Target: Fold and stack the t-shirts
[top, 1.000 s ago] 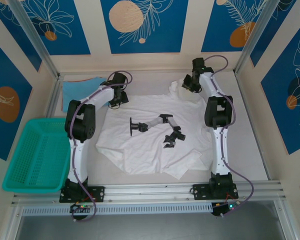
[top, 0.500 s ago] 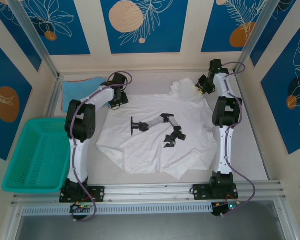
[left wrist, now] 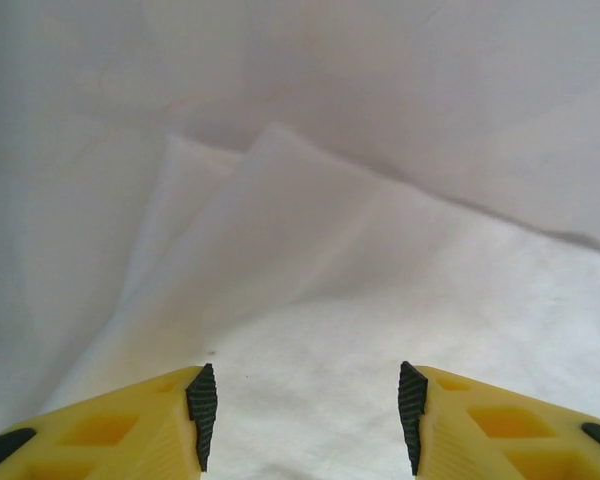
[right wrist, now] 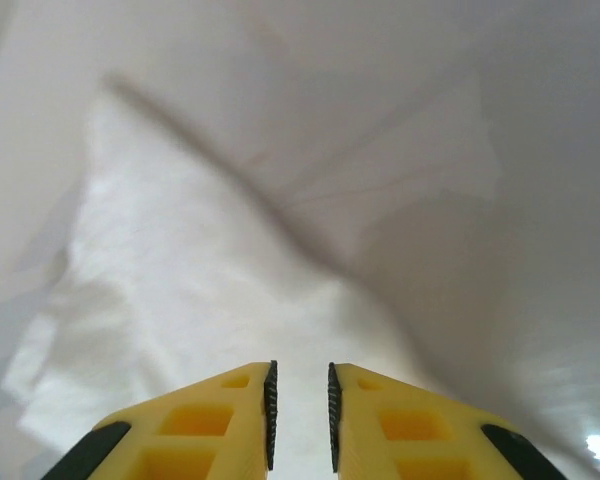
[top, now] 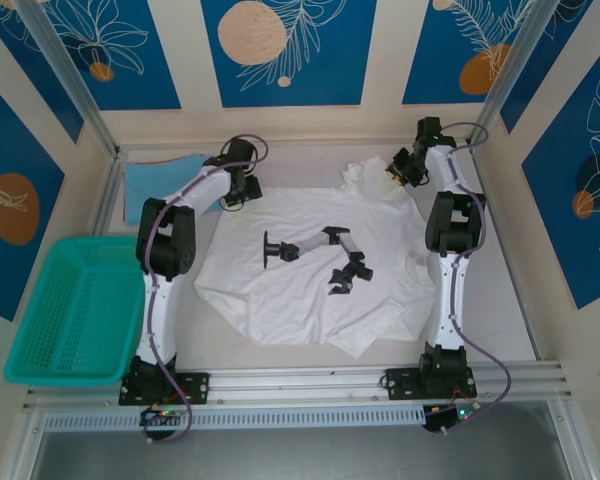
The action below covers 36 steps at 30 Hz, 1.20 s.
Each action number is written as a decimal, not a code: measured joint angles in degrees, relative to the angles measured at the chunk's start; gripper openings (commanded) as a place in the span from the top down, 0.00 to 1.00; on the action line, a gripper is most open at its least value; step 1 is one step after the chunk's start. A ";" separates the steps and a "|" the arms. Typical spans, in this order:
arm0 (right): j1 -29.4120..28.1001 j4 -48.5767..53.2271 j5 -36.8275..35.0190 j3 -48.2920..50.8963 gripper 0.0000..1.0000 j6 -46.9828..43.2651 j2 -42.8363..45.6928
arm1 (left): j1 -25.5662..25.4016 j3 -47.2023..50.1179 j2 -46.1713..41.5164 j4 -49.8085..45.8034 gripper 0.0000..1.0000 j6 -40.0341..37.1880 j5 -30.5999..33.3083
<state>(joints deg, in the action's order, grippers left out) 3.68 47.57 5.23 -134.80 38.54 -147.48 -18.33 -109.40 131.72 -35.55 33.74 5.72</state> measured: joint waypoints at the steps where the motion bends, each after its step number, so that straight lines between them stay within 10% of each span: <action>1: -0.83 -0.26 0.24 -0.31 0.79 -0.20 0.07 | 0.00 -1.09 0.20 -0.11 0.50 -0.55 -0.15; 10: -4.31 0.07 1.77 -7.37 0.97 -0.22 -3.56 | 0.22 -8.02 4.31 -1.25 0.60 -3.76 0.61; 31: 3.93 3.13 3.15 -11.15 1.00 6.88 -8.50 | 1.97 -15.28 10.97 -4.66 0.52 -4.11 0.76; 36: 6.25 3.21 3.45 -12.66 0.79 7.87 -9.35 | 1.99 -19.52 13.09 -6.73 0.47 -3.85 0.83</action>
<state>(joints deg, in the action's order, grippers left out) 9.93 50.78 8.69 -147.46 46.41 -156.83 -16.34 -128.92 144.81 -42.28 29.89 6.55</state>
